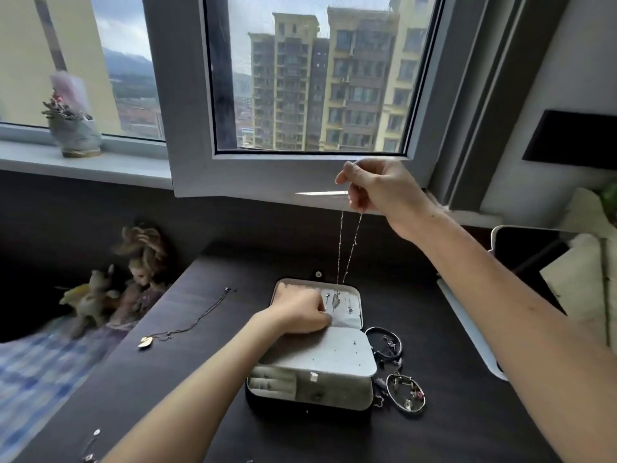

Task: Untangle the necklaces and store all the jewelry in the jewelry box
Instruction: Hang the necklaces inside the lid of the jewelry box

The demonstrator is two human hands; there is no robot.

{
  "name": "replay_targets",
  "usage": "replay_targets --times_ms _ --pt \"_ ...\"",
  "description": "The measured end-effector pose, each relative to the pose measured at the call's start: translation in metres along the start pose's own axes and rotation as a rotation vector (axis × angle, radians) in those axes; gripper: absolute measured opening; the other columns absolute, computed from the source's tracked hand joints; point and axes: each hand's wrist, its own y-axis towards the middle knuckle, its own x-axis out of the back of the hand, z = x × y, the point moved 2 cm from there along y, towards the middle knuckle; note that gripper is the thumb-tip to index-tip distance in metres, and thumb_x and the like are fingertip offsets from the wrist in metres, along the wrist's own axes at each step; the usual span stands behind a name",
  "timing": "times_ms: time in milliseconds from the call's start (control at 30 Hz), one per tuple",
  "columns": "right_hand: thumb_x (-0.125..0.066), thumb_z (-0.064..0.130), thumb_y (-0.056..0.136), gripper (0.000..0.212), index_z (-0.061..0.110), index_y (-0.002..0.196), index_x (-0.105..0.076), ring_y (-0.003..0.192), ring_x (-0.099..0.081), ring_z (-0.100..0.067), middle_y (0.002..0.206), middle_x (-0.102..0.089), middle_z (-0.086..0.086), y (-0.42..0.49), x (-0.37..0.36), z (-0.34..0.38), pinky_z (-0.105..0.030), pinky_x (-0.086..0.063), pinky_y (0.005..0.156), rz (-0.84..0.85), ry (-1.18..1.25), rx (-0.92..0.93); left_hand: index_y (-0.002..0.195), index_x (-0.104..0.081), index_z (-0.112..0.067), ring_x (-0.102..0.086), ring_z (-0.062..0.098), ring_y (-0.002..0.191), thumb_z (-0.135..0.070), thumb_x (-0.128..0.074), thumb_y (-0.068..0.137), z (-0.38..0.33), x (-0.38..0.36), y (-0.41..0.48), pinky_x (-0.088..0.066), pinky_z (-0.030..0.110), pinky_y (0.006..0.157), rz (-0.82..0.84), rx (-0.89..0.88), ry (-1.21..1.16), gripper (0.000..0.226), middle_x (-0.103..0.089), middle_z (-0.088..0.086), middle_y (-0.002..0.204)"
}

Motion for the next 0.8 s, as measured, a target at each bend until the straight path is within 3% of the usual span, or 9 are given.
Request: replay_targets --times_ms 100,200,300,433,600,800 --pt "-0.051 0.019 0.097 0.025 0.009 0.079 -0.065 0.048 -0.05 -0.011 0.054 -0.053 -0.001 0.001 -0.004 -0.002 -0.028 -0.044 0.055 -0.008 0.044 -0.009 0.078 -0.062 -0.019 -0.047 0.028 0.1 -0.034 -0.044 0.087 -0.004 -0.002 -0.007 -0.027 0.039 0.089 -0.158 -0.002 0.057 0.025 -0.058 0.005 0.094" --pt "-0.052 0.019 0.097 0.025 0.009 0.079 -0.065 0.051 -0.05 -0.014 0.055 -0.053 -0.002 0.001 -0.006 0.004 -0.028 -0.045 0.056 -0.006 0.086 0.026 0.099 -0.062 -0.02 -0.045 0.022 0.104 -0.034 -0.047 0.087 -0.005 -0.002 -0.017 -0.02 0.036 0.088 -0.336 -0.019 0.091 0.024 -0.059 -0.002 0.105" --pt "-0.051 0.019 0.097 0.024 0.008 0.081 -0.065 0.054 -0.05 -0.016 0.058 -0.053 -0.004 -0.001 -0.007 0.011 -0.027 -0.044 0.053 0.011 0.097 0.059 0.087 -0.061 -0.019 -0.051 0.02 0.091 -0.032 -0.052 0.08 -0.005 -0.002 -0.03 -0.017 0.034 0.08 -0.497 -0.069 0.047 0.017 -0.065 -0.005 0.092" --pt "-0.051 0.019 0.097 0.024 0.007 0.082 -0.065 0.055 -0.051 -0.016 0.059 -0.054 -0.005 -0.004 -0.009 0.012 -0.028 -0.045 0.054 0.042 0.103 0.044 0.058 -0.057 -0.018 -0.055 0.02 0.061 -0.03 -0.071 0.056 -0.006 -0.004 -0.042 -0.02 0.03 0.071 -0.595 -0.104 0.039 0.019 -0.062 -0.006 0.059" --pt "-0.05 0.019 0.098 0.025 0.008 0.081 -0.064 0.052 -0.052 -0.013 0.055 -0.055 -0.002 -0.011 -0.014 0.008 -0.025 -0.044 0.054 0.093 0.104 -0.005 0.056 -0.054 -0.019 -0.057 0.021 0.06 -0.027 -0.082 0.048 -0.007 -0.001 -0.057 -0.024 0.034 0.074 -0.632 -0.112 0.08 0.03 -0.06 -0.005 0.056" --pt "-0.051 0.019 0.097 0.025 0.003 0.084 -0.065 0.058 -0.057 -0.015 0.06 -0.059 -0.004 -0.028 -0.03 -0.006 -0.026 -0.05 0.058 0.222 0.0 -0.059 0.059 -0.057 -0.016 -0.056 0.023 0.064 -0.031 -0.068 0.059 0.004 -0.002 -0.068 -0.021 0.033 0.076 -0.592 -0.1 0.031 0.019 -0.063 -0.003 0.06"
